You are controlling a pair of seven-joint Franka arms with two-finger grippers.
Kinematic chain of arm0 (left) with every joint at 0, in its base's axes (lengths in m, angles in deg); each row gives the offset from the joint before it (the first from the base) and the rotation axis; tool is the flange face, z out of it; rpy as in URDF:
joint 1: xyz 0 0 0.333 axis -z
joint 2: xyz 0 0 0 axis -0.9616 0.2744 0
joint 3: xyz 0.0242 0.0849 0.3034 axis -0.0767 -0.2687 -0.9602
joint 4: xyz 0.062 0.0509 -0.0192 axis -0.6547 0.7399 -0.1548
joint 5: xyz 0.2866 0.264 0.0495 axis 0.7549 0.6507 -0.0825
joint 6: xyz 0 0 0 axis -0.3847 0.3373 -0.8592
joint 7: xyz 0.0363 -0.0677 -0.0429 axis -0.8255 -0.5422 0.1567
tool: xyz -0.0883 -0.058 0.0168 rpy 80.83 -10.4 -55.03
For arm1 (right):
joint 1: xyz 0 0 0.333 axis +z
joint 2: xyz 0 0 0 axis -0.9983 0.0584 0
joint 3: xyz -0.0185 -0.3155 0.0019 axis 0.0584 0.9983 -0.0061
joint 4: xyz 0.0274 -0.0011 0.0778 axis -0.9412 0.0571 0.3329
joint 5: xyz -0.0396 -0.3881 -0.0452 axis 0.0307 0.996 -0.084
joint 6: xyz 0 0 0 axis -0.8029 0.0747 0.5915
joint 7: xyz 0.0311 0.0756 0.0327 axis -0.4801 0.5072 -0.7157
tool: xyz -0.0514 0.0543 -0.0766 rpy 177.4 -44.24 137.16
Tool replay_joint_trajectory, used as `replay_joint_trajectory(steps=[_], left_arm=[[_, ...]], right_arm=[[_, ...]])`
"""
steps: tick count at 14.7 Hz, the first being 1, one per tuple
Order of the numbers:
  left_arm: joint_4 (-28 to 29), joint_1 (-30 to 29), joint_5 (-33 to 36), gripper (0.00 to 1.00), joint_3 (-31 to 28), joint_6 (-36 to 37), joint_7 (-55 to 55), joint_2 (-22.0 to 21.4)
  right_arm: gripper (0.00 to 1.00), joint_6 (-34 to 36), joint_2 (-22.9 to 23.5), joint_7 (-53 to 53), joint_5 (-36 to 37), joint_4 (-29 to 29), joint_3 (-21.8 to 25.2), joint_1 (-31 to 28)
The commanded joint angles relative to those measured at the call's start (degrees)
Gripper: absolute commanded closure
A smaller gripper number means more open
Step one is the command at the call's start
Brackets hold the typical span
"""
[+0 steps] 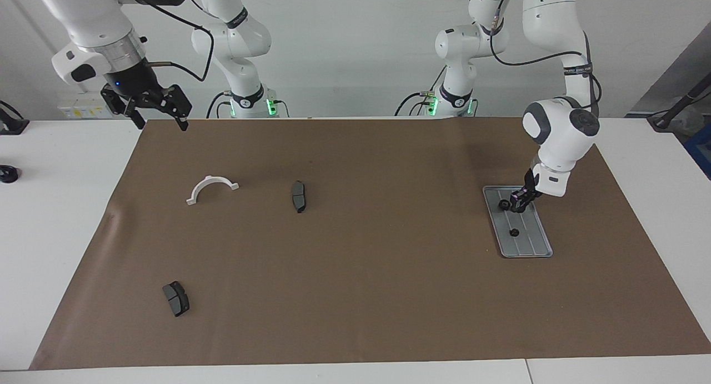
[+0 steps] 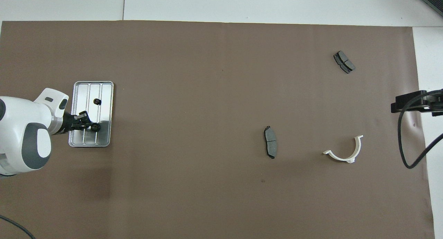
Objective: Place bearing gear from tray to pile
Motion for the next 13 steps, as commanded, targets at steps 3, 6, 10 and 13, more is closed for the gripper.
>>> replay_joint_trajectory(steps=[3, 6, 10, 13], left_arm=[[-5.32, 1.12, 0.44, 1.0, 0.34, 2.66, 0.33, -1.18], [-12.71, 6.99, 0.62, 1.0, 0.34, 6.54, 0.25, -0.04], [-14.84, 16.65, 3.6, 1.0, 0.52, 1.02, 0.25, 1.72], [-17.11, 22.29, 3.69, 1.0, 0.52, -0.49, -0.19, 3.12]], right_arm=[[0.0, 0.21, -0.2, 0.48, -0.14, -0.04, -0.64, -0.65], [0.0, 0.21, -0.2, 0.48, -0.14, -0.04, -0.55, -0.65], [0.0, 0.21, -0.2, 0.48, -0.14, -0.04, -0.55, -0.65], [0.0, 0.21, -0.2, 0.48, -0.14, -0.04, -0.55, -0.65]])
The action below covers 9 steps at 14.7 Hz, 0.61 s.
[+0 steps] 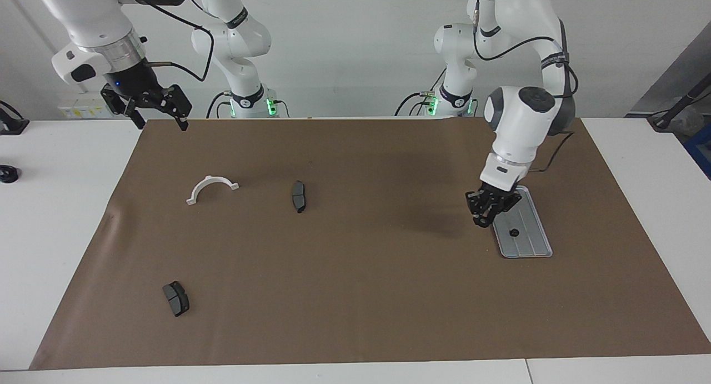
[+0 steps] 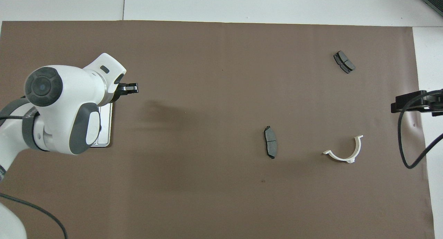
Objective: Place bearing gear from tray to pile
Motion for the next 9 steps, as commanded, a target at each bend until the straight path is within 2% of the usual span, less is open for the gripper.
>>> replay_joint_trajectory(steps=[1, 7, 9], left_arm=[[-4.91, 5.04, 1.56, 1.0, -0.87, -1.41, -0.65, 3.9], [-16.33, 14.97, 1.47, 1.0, -1.05, -2.63, -10.65, 14.45], [-19.68, 17.17, 1.21, 1.0, -1.05, -6.48, -12.33, 18.66]], right_arm=[[0.0, 0.21, -0.2, 0.48, -0.14, -0.04, -0.64, -0.65], [0.0, 0.21, -0.2, 0.57, -0.05, -0.04, -0.55, -0.65], [0.0, -0.41, -0.11, 0.4, 0.04, -0.04, -0.2, -1.44]])
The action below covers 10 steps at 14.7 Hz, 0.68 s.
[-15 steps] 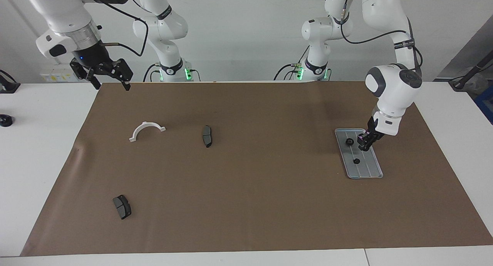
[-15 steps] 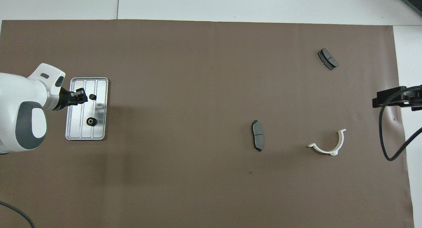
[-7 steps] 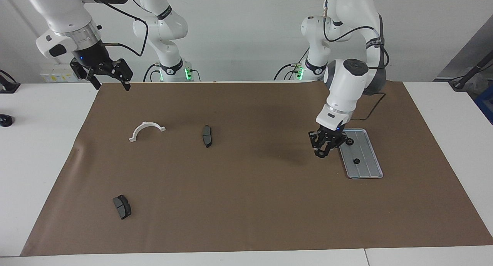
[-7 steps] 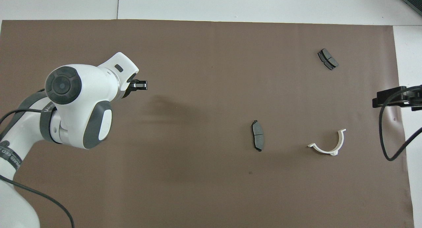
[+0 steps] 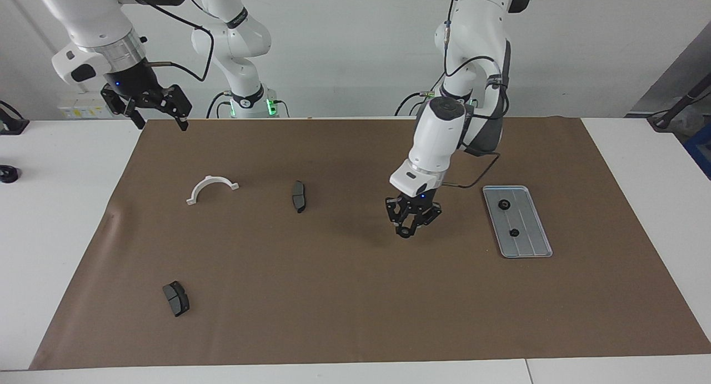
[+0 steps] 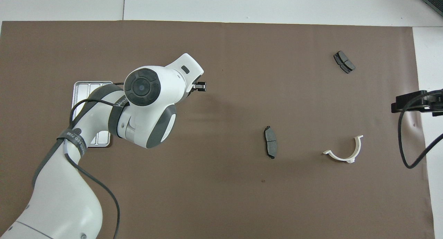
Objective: Place bearing gear from tray to pile
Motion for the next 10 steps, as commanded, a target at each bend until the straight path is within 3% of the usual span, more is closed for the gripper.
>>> replay_joint_trajectory(steps=[1, 5, 9, 10], left_arm=[[-6.08, 3.24, 1.24, 1.0, -1.13, -3.97, -3.64, 6.48], [-9.6, 4.48, 0.97, 1.0, -0.95, -6.25, -5.58, 9.92], [-5.75, 6.05, 0.97, 1.0, -0.86, -10.31, -5.5, 10.01], [-4.78, 6.15, 0.97, 0.92, -0.78, -11.96, -5.67, 10.01]], right_arm=[[0.0, -0.84, -0.11, 0.31, 0.3, 0.05, -0.25, -1.21], [0.0, -9.63, -0.03, -5.4, -1.1, 4.44, -0.25, -1.38], [0.0, -14.81, 3.3, -4.88, -1.9, 5.32, -0.6, -0.33], [0.0, -16.65, 5.06, -4.88, -2.42, 5.06, -0.95, -0.33]])
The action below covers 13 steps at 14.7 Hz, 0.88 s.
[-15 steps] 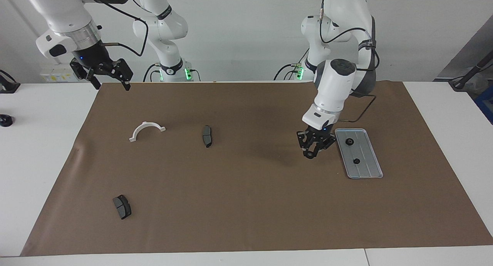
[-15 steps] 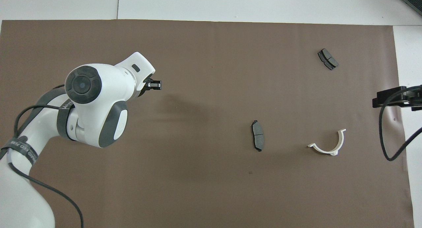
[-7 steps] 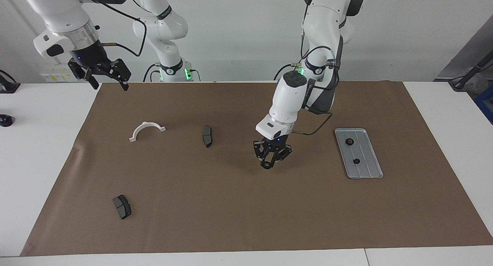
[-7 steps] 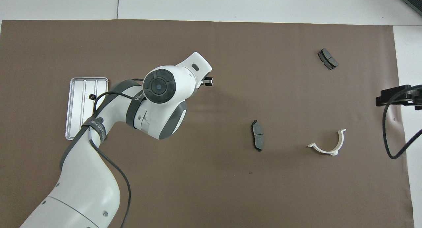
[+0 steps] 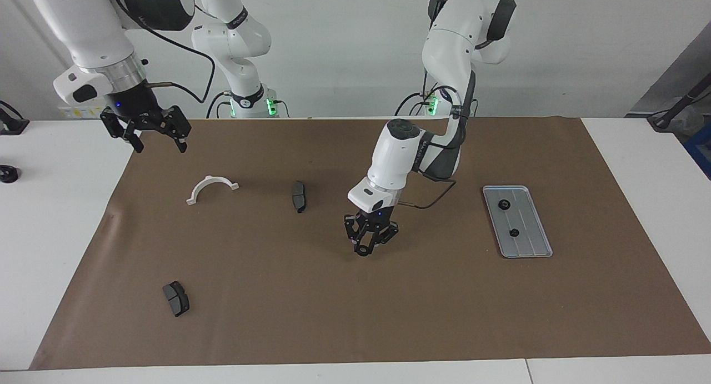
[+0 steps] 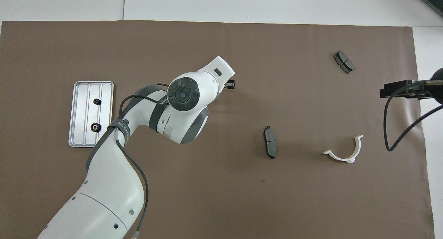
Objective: Place bearing gear from tray to pile
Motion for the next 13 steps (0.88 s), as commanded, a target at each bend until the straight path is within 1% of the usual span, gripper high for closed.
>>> replay_joint_trajectory(steps=[1, 2, 3, 6, 8, 11, 13], left_arm=[[3.32, 1.65, 0.96, 0.69, -0.82, -5.88, -1.39, -0.1], [3.42, 1.82, 0.96, 0.28, -0.82, -7.55, -1.48, -0.1], [3.33, 1.82, 0.87, 0.0, -0.82, -7.92, -1.56, -0.1], [3.42, 1.65, 0.87, 0.0, -0.91, -6.87, -1.57, -0.36], [3.5, 0.95, 0.78, 0.0, -1.0, -4.51, -1.57, -0.8], [3.77, -0.55, 0.87, 0.0, -1.35, 3.13, -1.48, -2.73], [5.43, -2.91, 0.87, 0.0, -1.44, 7.79, -0.43, -5.71]], right_arm=[[0.0, -5.92, 4.41, -0.99, -2.07, 0.28, -1.54, -0.12], [0.0, -8.04, 5.91, -0.12, -2.08, 0.28, -2.5, -0.12], [0.0, -10.06, 7.23, 1.02, -2.08, 0.28, -3.3, -0.12], [0.0, -15.69, 10.92, 2.61, -2.08, 0.28, -3.74, 2.16], [0.0, -19.29, 13.47, 6.81, -2.17, 0.1, -3.74, 4.0], [0.0, -26.05, 17.34, 10.78, -4.36, -0.25, -3.74, 7.86], [0.0, -28.79, 20.76, 14.99, -4.19, -2.26, -3.74, 10.85]])
